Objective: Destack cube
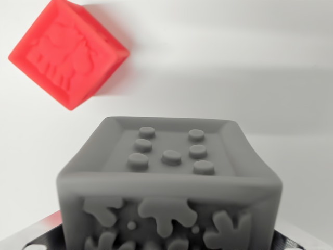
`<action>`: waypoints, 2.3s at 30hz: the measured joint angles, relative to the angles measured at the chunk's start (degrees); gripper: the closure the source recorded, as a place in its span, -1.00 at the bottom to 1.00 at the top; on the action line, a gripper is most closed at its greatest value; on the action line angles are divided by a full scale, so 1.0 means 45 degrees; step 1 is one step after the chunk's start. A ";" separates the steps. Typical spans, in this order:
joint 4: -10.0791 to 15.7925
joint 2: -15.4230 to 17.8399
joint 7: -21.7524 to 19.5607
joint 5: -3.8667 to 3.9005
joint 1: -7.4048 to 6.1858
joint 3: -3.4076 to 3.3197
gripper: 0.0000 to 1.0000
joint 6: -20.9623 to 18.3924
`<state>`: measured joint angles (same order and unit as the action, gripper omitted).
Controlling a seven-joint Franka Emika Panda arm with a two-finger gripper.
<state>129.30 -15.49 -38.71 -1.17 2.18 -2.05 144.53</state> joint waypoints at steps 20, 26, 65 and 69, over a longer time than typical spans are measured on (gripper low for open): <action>0.0382 0.0074 0.2174 0.0000 0.0353 -0.0003 1.00 0.0303; 0.0504 0.0093 0.2832 0.0000 0.0466 -0.0003 1.00 0.0399; 0.1136 0.0168 0.6879 0.0000 0.1154 -0.0005 1.00 0.0950; 0.1195 0.0169 0.7326 0.0000 0.1231 -0.0005 1.00 0.1011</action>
<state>134.68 -14.73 -5.74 -1.17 7.72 -2.07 149.08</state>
